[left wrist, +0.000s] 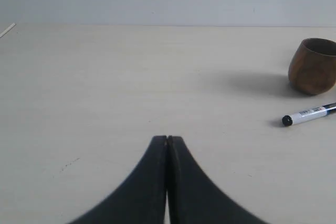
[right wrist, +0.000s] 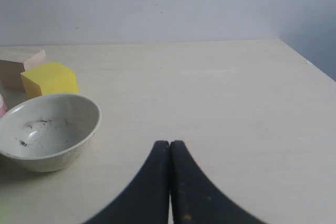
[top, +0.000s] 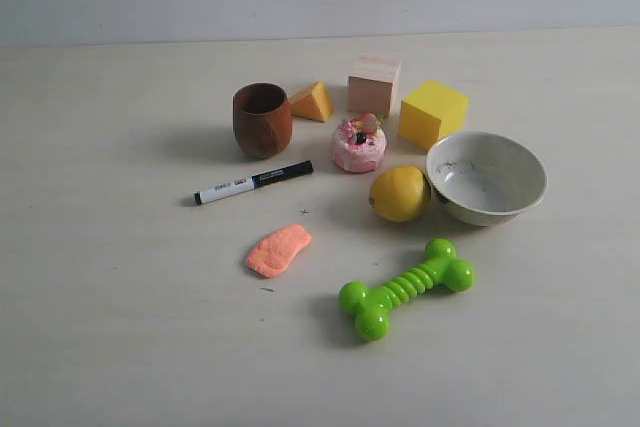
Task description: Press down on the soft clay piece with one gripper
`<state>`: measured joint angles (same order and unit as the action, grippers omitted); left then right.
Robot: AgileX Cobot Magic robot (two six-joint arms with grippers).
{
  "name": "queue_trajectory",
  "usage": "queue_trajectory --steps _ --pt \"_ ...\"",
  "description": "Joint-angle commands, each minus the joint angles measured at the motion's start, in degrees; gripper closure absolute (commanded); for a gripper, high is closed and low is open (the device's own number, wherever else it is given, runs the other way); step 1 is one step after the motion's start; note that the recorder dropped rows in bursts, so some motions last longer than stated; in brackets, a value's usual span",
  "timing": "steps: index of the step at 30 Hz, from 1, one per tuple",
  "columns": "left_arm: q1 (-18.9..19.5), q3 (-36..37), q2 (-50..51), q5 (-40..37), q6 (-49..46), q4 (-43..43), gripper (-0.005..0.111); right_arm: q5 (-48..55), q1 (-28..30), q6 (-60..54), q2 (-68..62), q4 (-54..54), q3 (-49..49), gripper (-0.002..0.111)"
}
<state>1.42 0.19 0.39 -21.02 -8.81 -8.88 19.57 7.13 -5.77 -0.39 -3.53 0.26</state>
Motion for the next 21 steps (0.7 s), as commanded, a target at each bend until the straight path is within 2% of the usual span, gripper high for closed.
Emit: queue_trajectory --steps 1,5,11,17,19,20,21 --pt "-0.3 -0.2 -0.4 0.5 0.4 -0.1 0.107 -0.2 0.2 -0.2 0.4 0.1 -0.3 0.108" --pt "-0.2 -0.2 -0.4 1.4 0.4 -0.1 0.107 -0.2 0.2 -0.2 0.4 0.1 -0.3 0.108" --pt "-0.2 -0.2 -0.4 19.0 0.4 -0.1 0.107 -0.2 0.2 -0.2 0.4 0.1 -0.3 0.108" --pt "-0.2 -0.2 -0.4 21.9 0.5 -0.4 0.107 -0.2 0.2 -0.2 0.4 0.1 -0.3 0.108" --pt "-0.3 -0.2 -0.4 27.7 6.7 -3.1 0.107 -0.2 0.2 -0.2 0.4 0.1 -0.3 0.108" --pt "-0.3 -0.7 -0.4 27.4 12.2 -3.4 0.107 -0.2 0.2 -0.2 0.4 0.1 -0.3 0.108" --pt "-0.3 -1.8 -0.4 26.3 13.0 -3.4 0.107 -0.2 0.2 -0.2 0.4 0.1 -0.3 0.108"
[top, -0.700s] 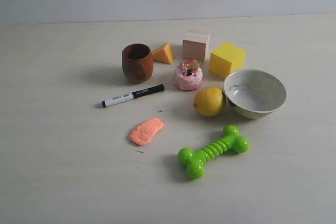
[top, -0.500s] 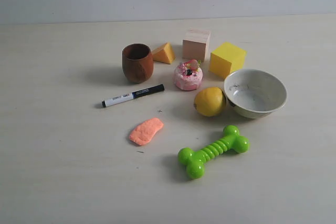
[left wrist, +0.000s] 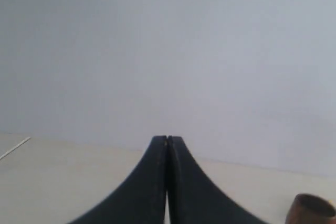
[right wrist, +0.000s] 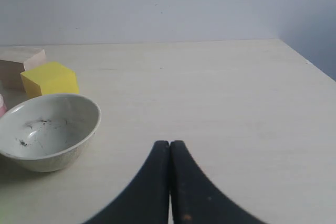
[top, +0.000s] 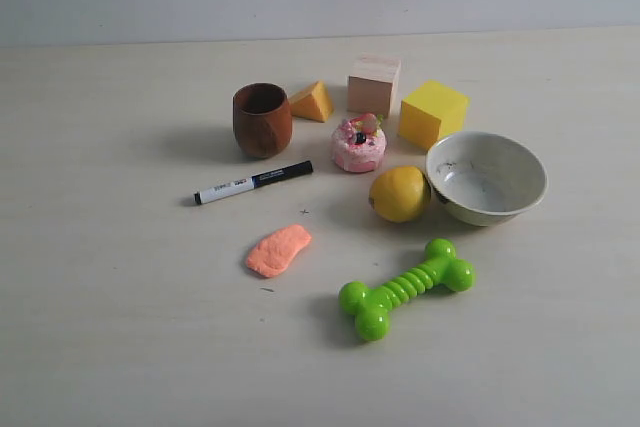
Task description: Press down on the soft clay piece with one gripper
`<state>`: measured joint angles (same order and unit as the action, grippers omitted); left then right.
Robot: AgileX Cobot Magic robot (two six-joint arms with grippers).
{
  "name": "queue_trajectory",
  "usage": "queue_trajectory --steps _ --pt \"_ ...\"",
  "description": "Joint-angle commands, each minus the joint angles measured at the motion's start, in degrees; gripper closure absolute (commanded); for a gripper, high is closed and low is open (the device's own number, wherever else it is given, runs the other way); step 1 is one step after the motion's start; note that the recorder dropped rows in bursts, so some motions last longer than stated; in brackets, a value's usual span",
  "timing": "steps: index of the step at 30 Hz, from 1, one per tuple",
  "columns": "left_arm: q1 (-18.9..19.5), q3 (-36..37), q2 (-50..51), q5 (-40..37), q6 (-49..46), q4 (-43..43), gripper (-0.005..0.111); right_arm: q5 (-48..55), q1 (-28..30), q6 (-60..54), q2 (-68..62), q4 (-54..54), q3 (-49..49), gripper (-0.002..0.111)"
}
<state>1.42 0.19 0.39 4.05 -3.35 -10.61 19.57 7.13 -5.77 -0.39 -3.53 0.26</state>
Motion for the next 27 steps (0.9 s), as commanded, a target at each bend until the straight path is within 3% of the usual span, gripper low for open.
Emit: queue_trajectory --steps 1,8,17,20,27 --pt "-0.3 -2.9 -0.4 0.2 7.6 -1.6 0.107 -0.2 0.2 -0.2 0.4 0.1 -0.3 0.108" --pt "-0.3 -13.2 2.1 -4.4 3.3 -0.2 0.107 -0.2 0.2 -0.2 0.4 0.1 -0.3 0.108" --pt "-0.7 -30.3 19.0 -18.7 -3.6 -2.0 0.107 -0.2 0.2 -0.2 0.4 0.1 -0.3 0.108" --pt "-3.4 -35.0 25.7 -23.1 -11.1 -7.2 0.107 -0.2 0.2 -0.2 0.4 0.1 -0.3 0.108" --pt "-12.9 -46.5 41.8 -37.7 -40.2 -26.0 0.107 -0.2 0.2 -0.2 0.4 0.1 -0.3 0.108"
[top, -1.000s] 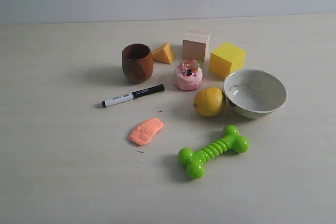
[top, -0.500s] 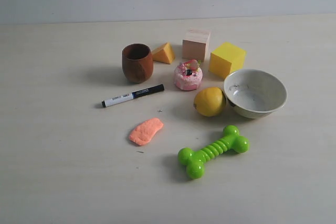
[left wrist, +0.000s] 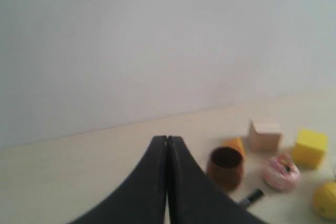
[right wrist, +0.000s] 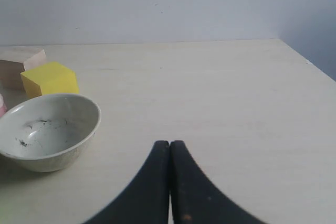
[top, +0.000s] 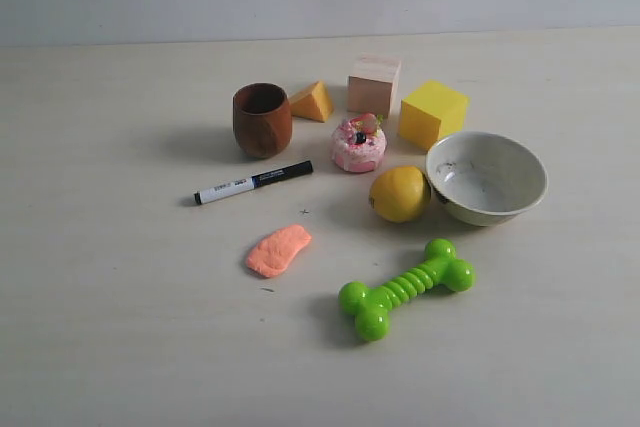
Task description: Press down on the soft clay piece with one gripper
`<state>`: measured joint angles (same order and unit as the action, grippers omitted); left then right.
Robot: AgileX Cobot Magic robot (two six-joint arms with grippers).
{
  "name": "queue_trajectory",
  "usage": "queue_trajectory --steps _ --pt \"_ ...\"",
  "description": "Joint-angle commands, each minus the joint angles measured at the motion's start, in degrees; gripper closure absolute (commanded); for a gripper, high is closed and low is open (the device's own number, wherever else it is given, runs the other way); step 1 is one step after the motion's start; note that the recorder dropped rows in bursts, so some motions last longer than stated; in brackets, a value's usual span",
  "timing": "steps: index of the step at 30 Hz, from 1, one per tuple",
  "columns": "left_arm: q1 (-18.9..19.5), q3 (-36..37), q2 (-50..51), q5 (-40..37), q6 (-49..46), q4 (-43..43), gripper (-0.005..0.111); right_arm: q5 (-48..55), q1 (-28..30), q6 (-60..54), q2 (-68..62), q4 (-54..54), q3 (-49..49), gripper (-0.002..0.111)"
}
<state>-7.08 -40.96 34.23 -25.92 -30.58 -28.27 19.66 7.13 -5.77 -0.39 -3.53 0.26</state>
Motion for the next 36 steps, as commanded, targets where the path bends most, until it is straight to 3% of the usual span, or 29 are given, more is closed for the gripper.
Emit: queue_trajectory --steps 1,9,29,36 --pt "-5.5 -6.6 10.3 -9.0 -13.9 -9.7 0.107 -0.3 0.2 -0.2 0.4 0.1 -0.3 0.108" --pt "-11.4 -11.2 24.0 -11.1 -16.5 -11.9 0.107 -0.3 0.2 -0.2 0.4 0.1 -0.3 0.108" --pt "-12.3 -11.2 32.0 -13.3 -15.6 -13.1 0.107 -0.3 0.2 -0.2 0.4 0.1 -0.3 0.108" --pt "-19.2 -13.6 41.8 -14.1 -15.0 -12.2 0.107 -0.4 0.2 -0.2 0.4 0.1 -0.3 0.108"
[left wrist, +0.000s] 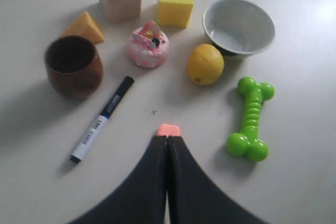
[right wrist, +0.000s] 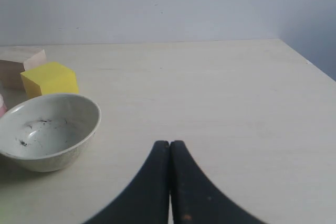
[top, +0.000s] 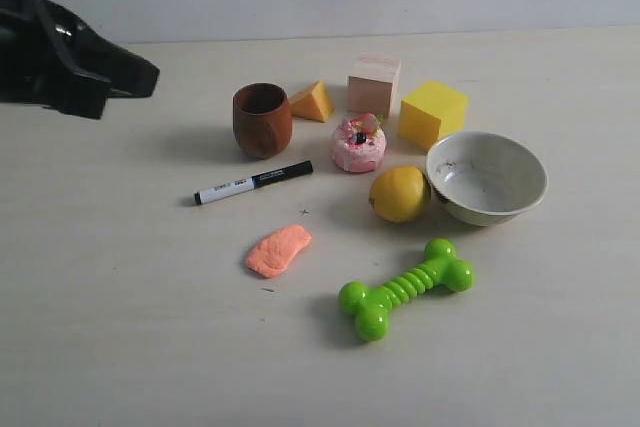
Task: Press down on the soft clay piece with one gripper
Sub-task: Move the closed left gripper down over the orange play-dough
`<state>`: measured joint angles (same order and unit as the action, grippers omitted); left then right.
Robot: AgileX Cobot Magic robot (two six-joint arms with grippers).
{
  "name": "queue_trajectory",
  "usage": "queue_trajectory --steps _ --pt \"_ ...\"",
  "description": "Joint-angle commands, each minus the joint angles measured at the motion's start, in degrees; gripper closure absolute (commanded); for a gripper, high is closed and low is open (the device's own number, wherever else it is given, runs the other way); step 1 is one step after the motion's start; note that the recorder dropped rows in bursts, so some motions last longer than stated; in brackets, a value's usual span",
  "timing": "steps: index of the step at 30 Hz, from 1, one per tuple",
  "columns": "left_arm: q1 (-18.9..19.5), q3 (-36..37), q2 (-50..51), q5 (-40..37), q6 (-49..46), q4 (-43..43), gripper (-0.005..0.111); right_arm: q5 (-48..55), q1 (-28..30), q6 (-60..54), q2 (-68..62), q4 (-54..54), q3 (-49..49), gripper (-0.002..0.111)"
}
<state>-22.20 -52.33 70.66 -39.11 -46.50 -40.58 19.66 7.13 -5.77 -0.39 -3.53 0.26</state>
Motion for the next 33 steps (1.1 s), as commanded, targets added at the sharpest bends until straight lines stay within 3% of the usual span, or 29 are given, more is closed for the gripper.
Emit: queue_trajectory --steps 1,8,10,23,33 --pt "-5.4 -3.1 7.2 -1.2 2.1 1.1 0.107 -0.4 0.2 -0.2 0.4 0.1 -0.3 0.108" --pt "-14.1 -10.3 18.3 -2.6 22.7 24.4 0.107 -0.4 0.2 -0.2 0.4 0.1 -0.3 0.108" --pt "-15.3 -12.1 21.0 -4.0 26.4 27.5 0.107 -0.4 0.2 -0.2 0.4 0.1 -0.3 0.108" --pt "-17.4 -22.5 34.9 -8.5 28.9 28.2 0.107 -0.4 0.2 -0.2 0.4 0.1 -0.3 0.108" --pt "-17.4 -22.9 42.2 -8.7 28.9 28.2 0.107 -0.4 0.2 -0.2 0.4 0.1 -0.3 0.108"
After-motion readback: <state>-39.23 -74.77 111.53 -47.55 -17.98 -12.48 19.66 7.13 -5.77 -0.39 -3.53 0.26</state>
